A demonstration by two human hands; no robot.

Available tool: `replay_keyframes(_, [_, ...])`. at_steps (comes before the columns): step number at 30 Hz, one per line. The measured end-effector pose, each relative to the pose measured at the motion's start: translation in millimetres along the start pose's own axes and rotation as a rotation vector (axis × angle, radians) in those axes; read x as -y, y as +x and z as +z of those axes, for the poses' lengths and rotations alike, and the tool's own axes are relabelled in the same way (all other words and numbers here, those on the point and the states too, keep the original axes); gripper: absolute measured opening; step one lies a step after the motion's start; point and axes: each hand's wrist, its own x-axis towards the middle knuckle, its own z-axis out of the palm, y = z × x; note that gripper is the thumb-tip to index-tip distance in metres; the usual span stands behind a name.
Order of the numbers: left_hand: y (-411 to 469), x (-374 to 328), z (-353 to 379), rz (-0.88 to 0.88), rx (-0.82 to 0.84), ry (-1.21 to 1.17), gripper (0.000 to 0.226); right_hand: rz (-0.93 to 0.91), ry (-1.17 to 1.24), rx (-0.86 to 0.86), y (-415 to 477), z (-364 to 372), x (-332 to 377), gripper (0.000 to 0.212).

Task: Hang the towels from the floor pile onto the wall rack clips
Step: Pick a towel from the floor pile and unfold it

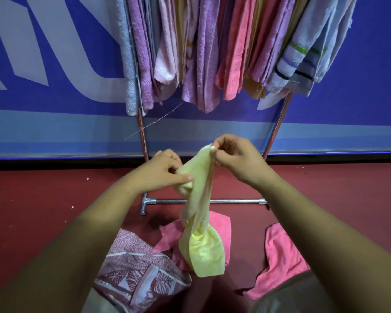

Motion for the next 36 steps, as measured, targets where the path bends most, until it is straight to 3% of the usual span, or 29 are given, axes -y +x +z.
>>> replay_keyframes(3, [-3.4, 10.2, -13.0, -0.043, -0.075, 0.03, 0.019, 0.023, 0.071, -0.205, 5.9, -14.5, -2.2, 0.005])
replay_keyframes(7, [-1.1, -1.8, -28.3, 0.032, -0.368, -0.184, 0.011, 0.058, 0.067, -0.429, 9.9, -22.8, -11.5, 0.012])
replay_keyframes(11, [-2.1, -24.4, -26.3, 0.052, -0.339, -0.534, 0.005, 0.143, 0.237, -0.484, 13.1, -23.1, -15.9, 0.013])
replay_keyframes(13, [-2.5, -26.9, -27.8, 0.035, -0.396, -0.583, 0.009, 0.154, 0.311, -0.482, 13.0, -27.5, -15.5, 0.012])
replay_keyframes(16, [-3.6, -23.6, -31.6, 0.001, -0.469, -0.476, 0.014, 0.152, 0.262, -0.478, 7.8, -32.1, -11.5, 0.012])
replay_keyframes(23, [-10.3, -72.3, -85.7, -0.01, -0.462, -0.401, 0.011, 0.087, 0.231, -0.436, 16.0, -53.7, 54.0, 0.016])
replay_keyframes(26, [-25.4, -121.9, -126.7, 0.133, -0.319, -0.755, 0.009, -0.017, 0.68, -0.244, 13.2, -74.0, 121.7, 0.006])
replay_keyframes(28, [-34.6, -148.7, -146.8, 0.222, -0.215, -0.98, 0.01, 0.003, 0.819, -0.032, 8.8, -92.6, 155.4, 0.022])
replay_keyframes(30, [-39.0, -162.3, -159.2, 0.209, -0.243, -0.819, 0.01, 0.021, 0.616, 0.026, 6.2, -103.1, 171.9, 0.028])
replay_keyframes(33, [-36.8, -163.2, -172.8, 0.088, -0.44, -0.369, 0.009, -0.019, 0.149, -0.285, 3.9, -104.8, 182.6, 0.014])
replay_keyframes(36, [-34.2, -166.1, -183.1, 0.117, -0.556, -0.321, 0.016, -0.093, 0.12, -0.447, -3.4, -106.2, 192.4, 0.015])
